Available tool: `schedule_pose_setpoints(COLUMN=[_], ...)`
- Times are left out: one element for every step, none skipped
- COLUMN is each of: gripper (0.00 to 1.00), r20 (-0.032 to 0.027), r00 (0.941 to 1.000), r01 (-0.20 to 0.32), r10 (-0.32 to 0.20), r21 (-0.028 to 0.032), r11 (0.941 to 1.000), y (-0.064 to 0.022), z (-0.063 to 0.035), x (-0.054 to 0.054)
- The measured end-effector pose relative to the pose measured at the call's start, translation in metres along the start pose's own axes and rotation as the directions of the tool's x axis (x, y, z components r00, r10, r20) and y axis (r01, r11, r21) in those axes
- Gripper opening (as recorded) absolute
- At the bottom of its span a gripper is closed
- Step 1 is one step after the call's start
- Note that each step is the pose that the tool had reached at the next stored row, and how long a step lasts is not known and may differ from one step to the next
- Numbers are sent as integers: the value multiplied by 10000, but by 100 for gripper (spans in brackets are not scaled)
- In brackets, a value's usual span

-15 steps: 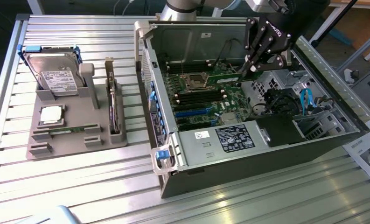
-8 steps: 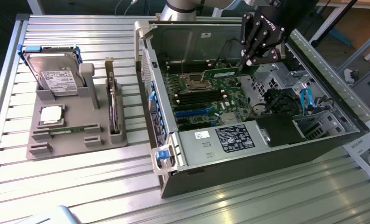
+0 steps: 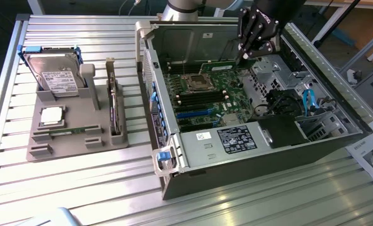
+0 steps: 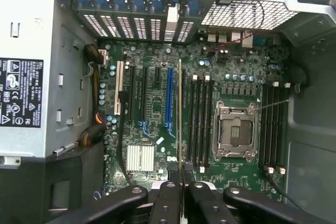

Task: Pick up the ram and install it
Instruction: 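Pick up the ram and move it above insertion slot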

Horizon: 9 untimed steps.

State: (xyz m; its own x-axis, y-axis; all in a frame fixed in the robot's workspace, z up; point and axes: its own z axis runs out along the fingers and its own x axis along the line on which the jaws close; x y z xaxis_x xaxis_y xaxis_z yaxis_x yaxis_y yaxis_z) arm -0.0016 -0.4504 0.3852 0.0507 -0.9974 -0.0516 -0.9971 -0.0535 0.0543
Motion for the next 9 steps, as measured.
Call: schedule_pose_setpoints(gripper=[12, 12, 12, 12, 12, 12, 12, 12, 12], r20=[1, 1, 0, 1, -1, 0, 1, 0, 1], r00=[10000, 10000, 10000, 10000, 10000, 10000, 10000, 10000, 10000], r01=[0, 0, 1, 1, 0, 0, 0, 0, 0], r10=[0, 0, -1, -1, 0, 0, 0, 0, 0], r21=[0, 0, 0, 0, 0, 0, 0, 0, 0], r11=[10000, 10000, 10000, 10000, 10000, 10000, 10000, 10000, 10000], y=[-2, -3, -5, -6, -7, -9, -11, -13, -14], z=[5, 8, 12, 17, 20, 24, 28, 32, 36], x=[-28, -51, -77, -101, -125, -150, -179, -209, -232])
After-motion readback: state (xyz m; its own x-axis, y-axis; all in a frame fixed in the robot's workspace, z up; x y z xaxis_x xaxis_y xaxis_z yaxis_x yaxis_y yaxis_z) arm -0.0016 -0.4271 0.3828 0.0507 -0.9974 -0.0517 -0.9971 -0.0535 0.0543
